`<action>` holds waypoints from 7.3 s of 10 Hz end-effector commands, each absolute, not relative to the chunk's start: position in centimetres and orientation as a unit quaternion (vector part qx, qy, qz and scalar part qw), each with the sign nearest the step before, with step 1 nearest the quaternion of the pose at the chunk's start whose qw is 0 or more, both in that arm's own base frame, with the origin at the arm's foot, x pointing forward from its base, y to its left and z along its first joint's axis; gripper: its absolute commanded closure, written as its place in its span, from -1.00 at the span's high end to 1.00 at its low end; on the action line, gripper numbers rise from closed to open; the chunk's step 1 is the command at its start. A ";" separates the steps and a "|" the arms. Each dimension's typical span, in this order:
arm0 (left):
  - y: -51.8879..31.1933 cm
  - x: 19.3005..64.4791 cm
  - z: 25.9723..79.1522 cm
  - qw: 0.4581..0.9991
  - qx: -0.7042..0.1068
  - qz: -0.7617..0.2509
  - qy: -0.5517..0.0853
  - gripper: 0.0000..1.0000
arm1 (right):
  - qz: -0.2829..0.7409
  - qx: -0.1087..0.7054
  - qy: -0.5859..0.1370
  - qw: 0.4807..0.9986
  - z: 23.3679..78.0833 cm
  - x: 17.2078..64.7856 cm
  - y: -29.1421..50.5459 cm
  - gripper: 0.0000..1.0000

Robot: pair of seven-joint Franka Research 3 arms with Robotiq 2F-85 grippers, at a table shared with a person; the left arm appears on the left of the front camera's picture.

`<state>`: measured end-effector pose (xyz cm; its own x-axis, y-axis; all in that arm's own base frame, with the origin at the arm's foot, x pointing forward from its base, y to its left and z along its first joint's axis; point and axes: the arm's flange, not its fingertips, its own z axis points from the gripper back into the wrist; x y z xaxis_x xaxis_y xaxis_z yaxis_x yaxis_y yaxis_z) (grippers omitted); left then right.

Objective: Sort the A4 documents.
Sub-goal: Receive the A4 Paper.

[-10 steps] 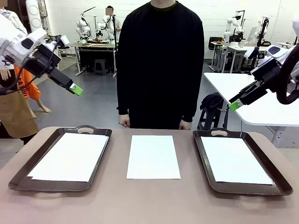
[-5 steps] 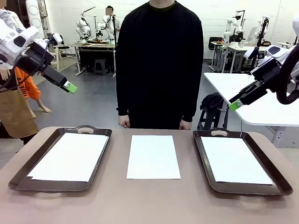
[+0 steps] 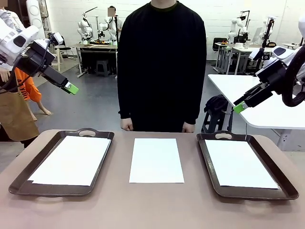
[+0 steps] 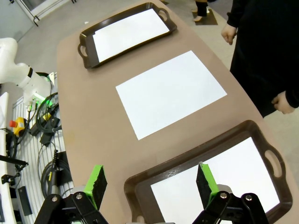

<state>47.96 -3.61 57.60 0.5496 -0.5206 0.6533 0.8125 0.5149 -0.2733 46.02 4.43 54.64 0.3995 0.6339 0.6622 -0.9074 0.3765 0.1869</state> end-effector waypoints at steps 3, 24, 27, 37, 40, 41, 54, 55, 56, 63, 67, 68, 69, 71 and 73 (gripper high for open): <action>-3.6 47.9 57.6 0.832 -0.287 -0.401 -0.254 1.00 | 0.488 0.274 -0.250 0.790 54.6 46.0 4.4 1.00; -3.6 47.9 57.6 0.832 -0.287 -0.401 -0.254 1.00 | 0.488 0.274 -0.250 0.790 54.6 46.0 4.4 1.00; -3.6 47.9 57.6 0.832 -0.287 -0.401 -0.254 1.00 | 0.488 0.274 -0.250 0.790 54.6 46.0 4.4 1.00; -3.6 47.9 57.6 0.832 -0.287 -0.401 -0.254 1.00 | 0.488 0.274 -0.250 0.790 54.6 46.0 4.4 1.00; -3.6 47.9 57.6 0.832 -0.287 -0.401 -0.254 1.00 | 0.488 0.274 -0.250 0.790 54.6 46.0 4.4 1.00; -3.6 47.9 57.6 0.832 -0.287 -0.401 -0.254 1.00 | 0.488 0.274 -0.250 0.790 54.6 46.0 4.4 1.00; -3.6 47.9 57.6 0.832 -0.287 -0.401 -0.254 1.00 | 0.424 0.340 -0.235 0.806 51.1 47.3 5.8 1.00; -3.6 47.9 57.6 0.832 -0.287 -0.401 -0.254 1.00 | 0.395 0.366 -0.230 0.811 50.0 47.6 6.1 1.00; -3.6 47.9 57.6 0.832 -0.287 -0.401 -0.254 1.00 | 0.353 0.411 -0.214 0.813 48.5 48.1 6.5 1.00; -3.6 47.9 57.6 0.832 -0.287 -0.401 -0.254 1.00 | 0.111 0.620 -0.150 0.762 40.7 51.0 12.5 1.00; -3.6 47.9 57.6 0.832 -0.287 -0.401 -0.254 1.00 | 0.086 0.642 -0.149 0.747 38.9 51.7 16.3 1.00; -3.6 47.9 57.6 0.832 -0.287 -0.401 -0.254 1.00 | 0.081 0.645 -0.148 0.746 38.3 52.0 17.4 1.00; -3.6 47.9 57.6 0.832 -0.287 -0.401 -0.254 1.00 | 0.083 0.650 -0.145 0.742 38.1 52.1 18.2 1.00; -3.6 47.9 57.6 0.832 -0.287 -0.401 -0.254 1.00 | 0.078 0.659 -0.140 0.734 37.5 52.3 19.7 1.00; -3.6 47.9 57.6 0.832 -0.287 -0.401 -0.254 1.00 | 0.041 0.667 -0.147 0.729 37.2 53.4 19.7 1.00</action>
<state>47.97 -3.64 57.56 0.5499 -0.5213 0.6525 0.8127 0.5143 -0.2740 52.39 19.42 37.42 0.9550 -0.0736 0.2874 -0.2784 0.1127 0.9538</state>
